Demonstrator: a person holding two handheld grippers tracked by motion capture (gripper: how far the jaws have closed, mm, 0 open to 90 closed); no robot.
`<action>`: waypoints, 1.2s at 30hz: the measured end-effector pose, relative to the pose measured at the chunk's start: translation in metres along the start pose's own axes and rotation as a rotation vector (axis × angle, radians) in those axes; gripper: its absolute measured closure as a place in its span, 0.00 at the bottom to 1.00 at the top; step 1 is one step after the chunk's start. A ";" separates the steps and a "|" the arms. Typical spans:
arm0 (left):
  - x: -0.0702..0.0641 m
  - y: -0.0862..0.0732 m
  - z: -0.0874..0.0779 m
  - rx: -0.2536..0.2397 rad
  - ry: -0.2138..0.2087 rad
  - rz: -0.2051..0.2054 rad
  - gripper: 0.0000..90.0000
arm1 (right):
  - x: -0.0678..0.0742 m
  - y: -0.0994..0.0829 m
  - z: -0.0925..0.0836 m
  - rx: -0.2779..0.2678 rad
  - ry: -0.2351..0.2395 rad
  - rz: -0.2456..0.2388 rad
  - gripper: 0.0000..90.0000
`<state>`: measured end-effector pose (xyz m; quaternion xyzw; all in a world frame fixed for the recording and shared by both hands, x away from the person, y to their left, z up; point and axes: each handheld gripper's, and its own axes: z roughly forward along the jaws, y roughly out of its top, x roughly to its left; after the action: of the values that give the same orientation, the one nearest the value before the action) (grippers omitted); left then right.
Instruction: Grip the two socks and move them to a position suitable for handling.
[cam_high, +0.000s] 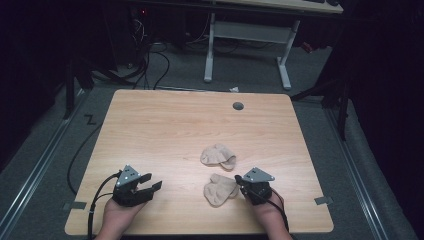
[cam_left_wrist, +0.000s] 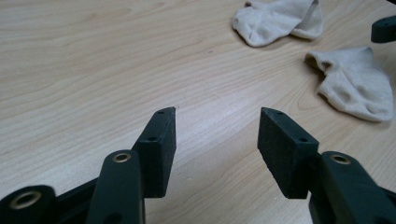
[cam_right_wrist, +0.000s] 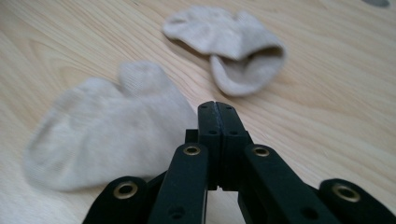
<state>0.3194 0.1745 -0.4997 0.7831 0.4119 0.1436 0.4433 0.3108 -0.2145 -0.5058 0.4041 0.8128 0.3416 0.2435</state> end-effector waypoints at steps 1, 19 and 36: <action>-0.001 0.001 0.000 0.001 0.012 0.008 0.54 | -0.003 -0.002 0.001 0.007 -0.006 0.004 1.00; -0.013 -0.004 0.010 0.061 -0.035 0.061 0.51 | 0.006 -0.011 0.010 0.086 0.047 -0.032 1.00; -0.015 -0.006 0.015 0.081 -0.045 0.065 0.50 | 0.056 -0.003 0.013 0.089 0.174 -0.135 0.99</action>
<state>0.3158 0.1565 -0.5110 0.8164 0.3814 0.1236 0.4157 0.2866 -0.1649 -0.5230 0.3276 0.8707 0.3217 0.1765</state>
